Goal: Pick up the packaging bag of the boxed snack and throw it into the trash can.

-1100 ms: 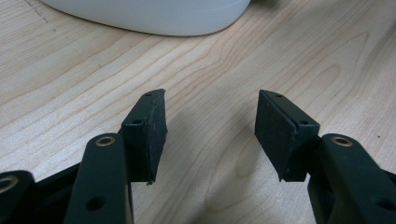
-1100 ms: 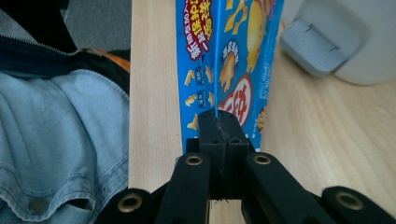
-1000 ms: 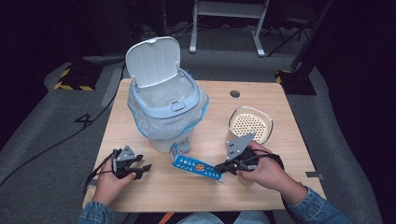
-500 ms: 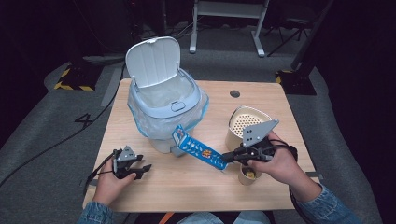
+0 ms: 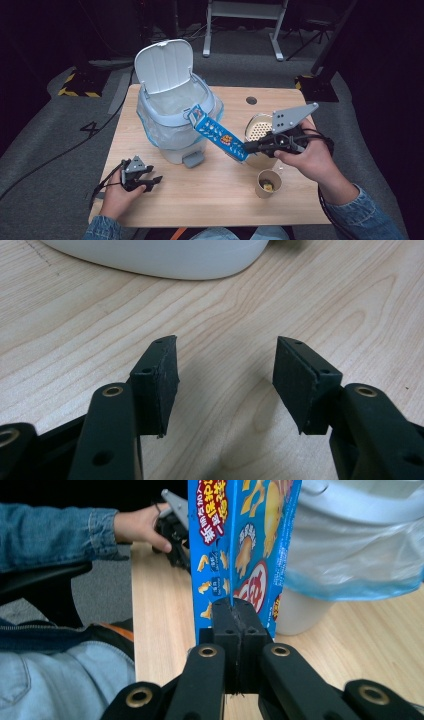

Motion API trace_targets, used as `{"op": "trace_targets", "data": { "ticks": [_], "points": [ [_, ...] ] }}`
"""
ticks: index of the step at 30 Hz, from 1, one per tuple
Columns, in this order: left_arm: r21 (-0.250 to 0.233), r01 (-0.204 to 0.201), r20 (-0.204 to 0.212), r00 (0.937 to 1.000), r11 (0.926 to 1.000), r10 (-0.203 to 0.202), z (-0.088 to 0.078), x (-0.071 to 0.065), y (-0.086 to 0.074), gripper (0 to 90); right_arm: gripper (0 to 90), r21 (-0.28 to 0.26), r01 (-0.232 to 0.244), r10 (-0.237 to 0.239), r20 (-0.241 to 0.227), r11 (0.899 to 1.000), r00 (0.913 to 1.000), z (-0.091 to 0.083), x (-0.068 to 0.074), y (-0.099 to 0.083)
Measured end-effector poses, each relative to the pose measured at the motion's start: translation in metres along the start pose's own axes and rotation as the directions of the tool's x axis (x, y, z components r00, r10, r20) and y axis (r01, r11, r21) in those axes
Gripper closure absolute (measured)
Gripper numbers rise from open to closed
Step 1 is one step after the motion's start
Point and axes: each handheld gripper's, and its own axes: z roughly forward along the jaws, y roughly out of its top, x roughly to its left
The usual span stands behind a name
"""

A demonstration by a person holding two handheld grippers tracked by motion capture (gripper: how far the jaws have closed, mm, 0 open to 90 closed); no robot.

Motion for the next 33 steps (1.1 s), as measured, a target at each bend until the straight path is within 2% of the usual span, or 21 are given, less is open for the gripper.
{"op": "trace_targets", "data": {
  "ticks": [10,13,17,23,28,33],
  "points": [
    [0.003,-0.011,-0.008,0.9999,0.9999,0.011,0.002,-0.002,0.001,43.9,90.0,-0.001,-0.003,0.003,0.073,1.0,0.9973,0.003,-0.018,0.039],
    [0.004,-0.021,-0.016,0.9996,0.9998,0.021,0.002,-0.004,0.001,43.9,90.0,0.025,0.004,-0.006,0.094,1.0,0.9955,0.01,-0.025,0.049],
    [0.006,-0.025,-0.022,0.9995,0.9997,0.025,0.0,-0.006,-0.001,43.9,90.0,0.029,-0.005,0.002,0.087,1.0,0.9962,0.017,-0.032,0.062],
    [0.006,-0.018,-0.019,0.9997,0.9998,0.018,-0.003,-0.008,-0.004,43.9,90.0,0.014,0.011,-0.012,0.098,1.0,0.9951,0.02,-0.031,0.075],
    [0.005,-0.016,-0.022,0.9996,0.9999,0.016,-0.003,-0.008,-0.004,43.9,90.0,0.023,0.021,-0.025,0.158,1.0,0.9871,0.02,-0.031,0.086],
    [0.005,-0.012,-0.017,0.9998,0.9999,0.013,-0.003,-0.008,-0.004,44.0,90.0,0.041,-0.006,-0.003,0.194,0.999,0.981,0.025,-0.037,0.093]
  ]
}}
